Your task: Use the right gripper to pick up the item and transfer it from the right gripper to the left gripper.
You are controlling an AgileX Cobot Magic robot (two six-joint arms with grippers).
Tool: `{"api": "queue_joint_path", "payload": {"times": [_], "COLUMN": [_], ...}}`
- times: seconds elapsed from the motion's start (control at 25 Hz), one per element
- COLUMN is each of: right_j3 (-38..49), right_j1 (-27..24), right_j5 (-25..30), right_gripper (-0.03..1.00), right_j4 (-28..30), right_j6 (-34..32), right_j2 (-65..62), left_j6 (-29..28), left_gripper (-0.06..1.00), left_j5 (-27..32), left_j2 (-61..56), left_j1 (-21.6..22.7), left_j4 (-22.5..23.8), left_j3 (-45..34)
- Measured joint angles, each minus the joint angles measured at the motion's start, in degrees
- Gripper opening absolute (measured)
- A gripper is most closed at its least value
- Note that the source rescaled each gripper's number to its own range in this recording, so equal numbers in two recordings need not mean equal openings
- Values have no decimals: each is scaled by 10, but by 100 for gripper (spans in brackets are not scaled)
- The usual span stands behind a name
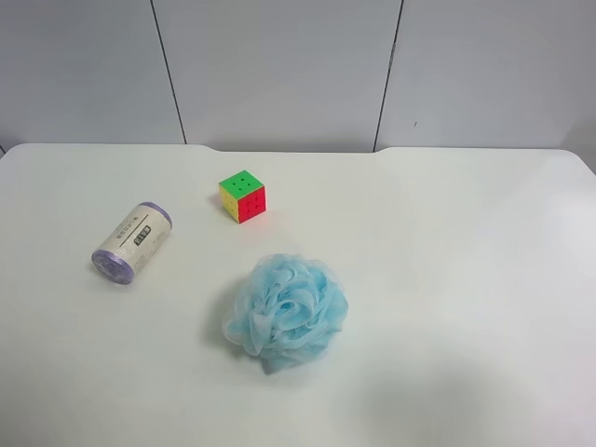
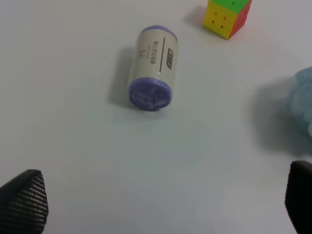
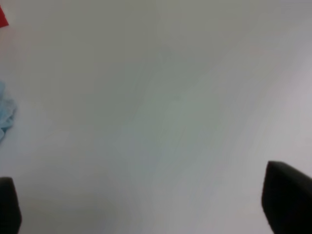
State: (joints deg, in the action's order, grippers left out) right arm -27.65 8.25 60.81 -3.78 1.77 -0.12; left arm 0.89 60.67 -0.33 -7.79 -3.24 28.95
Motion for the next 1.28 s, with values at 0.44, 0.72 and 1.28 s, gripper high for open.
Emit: {"api": "queue_joint_path", "payload": {"times": [0.44,0.72,1.28], "right_j3": [0,0,0], "right_j1": [0,0,0], "right_j5": [0,0,0], "right_gripper": [100,100,100], "right_j4": [0,0,0], "right_j6": [0,0,0], "right_j2": [0,0,0], "left_j6": [0,0,0], "left_gripper": [99,99,99], "left_j5": [0,0,0], "left_j2": [0,0,0], "left_j1": [79,79,79], "left_j4": [0,0,0], "left_j3": [0,0,0]}}
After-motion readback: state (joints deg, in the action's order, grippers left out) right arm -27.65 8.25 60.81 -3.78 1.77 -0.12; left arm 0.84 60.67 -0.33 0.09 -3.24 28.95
